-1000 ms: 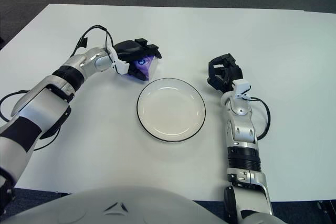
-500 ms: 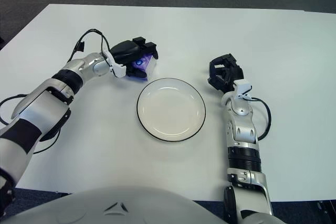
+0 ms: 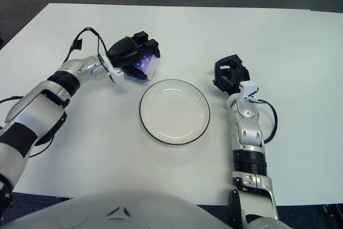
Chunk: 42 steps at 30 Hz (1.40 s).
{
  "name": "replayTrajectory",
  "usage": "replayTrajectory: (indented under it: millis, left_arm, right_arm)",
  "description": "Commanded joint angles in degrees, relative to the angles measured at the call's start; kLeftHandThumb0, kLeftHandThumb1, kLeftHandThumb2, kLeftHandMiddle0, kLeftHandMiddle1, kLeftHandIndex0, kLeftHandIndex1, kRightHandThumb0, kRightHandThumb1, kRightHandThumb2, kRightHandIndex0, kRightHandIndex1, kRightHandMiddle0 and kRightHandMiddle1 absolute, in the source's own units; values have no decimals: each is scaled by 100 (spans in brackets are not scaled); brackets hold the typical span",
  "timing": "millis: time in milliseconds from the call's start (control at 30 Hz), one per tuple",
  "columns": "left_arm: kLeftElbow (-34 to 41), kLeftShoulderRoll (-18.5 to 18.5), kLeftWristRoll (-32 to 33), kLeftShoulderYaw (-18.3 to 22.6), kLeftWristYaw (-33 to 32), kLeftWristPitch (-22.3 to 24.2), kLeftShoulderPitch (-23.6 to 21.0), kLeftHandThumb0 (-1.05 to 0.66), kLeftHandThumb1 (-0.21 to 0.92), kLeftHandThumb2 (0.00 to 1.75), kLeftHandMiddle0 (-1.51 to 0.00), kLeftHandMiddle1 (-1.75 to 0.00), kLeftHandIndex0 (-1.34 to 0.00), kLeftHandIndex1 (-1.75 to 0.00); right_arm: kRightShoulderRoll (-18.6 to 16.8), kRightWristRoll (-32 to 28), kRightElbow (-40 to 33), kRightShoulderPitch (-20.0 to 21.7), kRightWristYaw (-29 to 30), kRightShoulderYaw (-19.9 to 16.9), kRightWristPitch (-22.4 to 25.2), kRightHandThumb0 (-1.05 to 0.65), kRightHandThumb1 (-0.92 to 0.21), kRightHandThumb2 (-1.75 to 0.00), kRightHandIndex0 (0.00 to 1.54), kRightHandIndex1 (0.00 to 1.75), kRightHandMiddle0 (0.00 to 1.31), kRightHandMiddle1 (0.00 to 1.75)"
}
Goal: Put the tissue paper into the plate.
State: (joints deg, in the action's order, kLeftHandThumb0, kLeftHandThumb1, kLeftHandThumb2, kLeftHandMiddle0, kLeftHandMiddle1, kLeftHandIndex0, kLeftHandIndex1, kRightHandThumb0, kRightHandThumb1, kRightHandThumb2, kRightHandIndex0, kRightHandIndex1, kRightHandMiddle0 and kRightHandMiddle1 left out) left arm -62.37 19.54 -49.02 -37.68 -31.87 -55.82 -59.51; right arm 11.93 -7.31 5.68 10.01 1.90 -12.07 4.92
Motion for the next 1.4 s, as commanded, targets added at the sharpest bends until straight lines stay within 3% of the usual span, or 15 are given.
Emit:
replayTrajectory:
  millis: [0, 367, 667, 1000, 1200, 1367]
  left_arm:
    - [293, 100, -167, 49, -418, -198, -20, 5, 77, 40, -69, -175, -56, -175]
    - [1568, 132, -152, 397, -754, -721, 269, 10, 86, 22, -69, -175, -55, -175]
    - [2032, -31, -126, 590, -901, -1497, 361, 9, 88, 18, -71, -175, -54, -175]
    - [2062, -424, -152, 1034, -1216, -2433, 517, 7, 90, 15, -71, -175, -56, -175]
    - [1948, -590, 536, 1067, -713, -3401, 600, 7, 91, 13, -66, -175, -58, -175]
    - [1742, -598, 1055, 991, -197, -3661, 542, 4, 92, 12, -58, -175, -59, -175]
  right_arm:
    - [-260, -45, 304, -434, 23, 5, 304, -37, -73, -77, 84, 175, 32, 175]
    - [-263, -64, 300, -401, 54, -1, 378, -37, -73, -76, 83, 175, 32, 175]
    - [-283, -53, 296, -389, 84, 25, 387, -37, -73, -76, 83, 175, 32, 175]
    - [-303, -42, 298, -366, 122, 56, 397, -37, -73, -76, 83, 175, 32, 175]
    - [-321, -31, 301, -354, 147, 78, 402, -37, -73, -76, 83, 175, 32, 175]
    - [-326, -30, 300, -348, 165, 93, 405, -37, -73, -76, 83, 175, 32, 175]
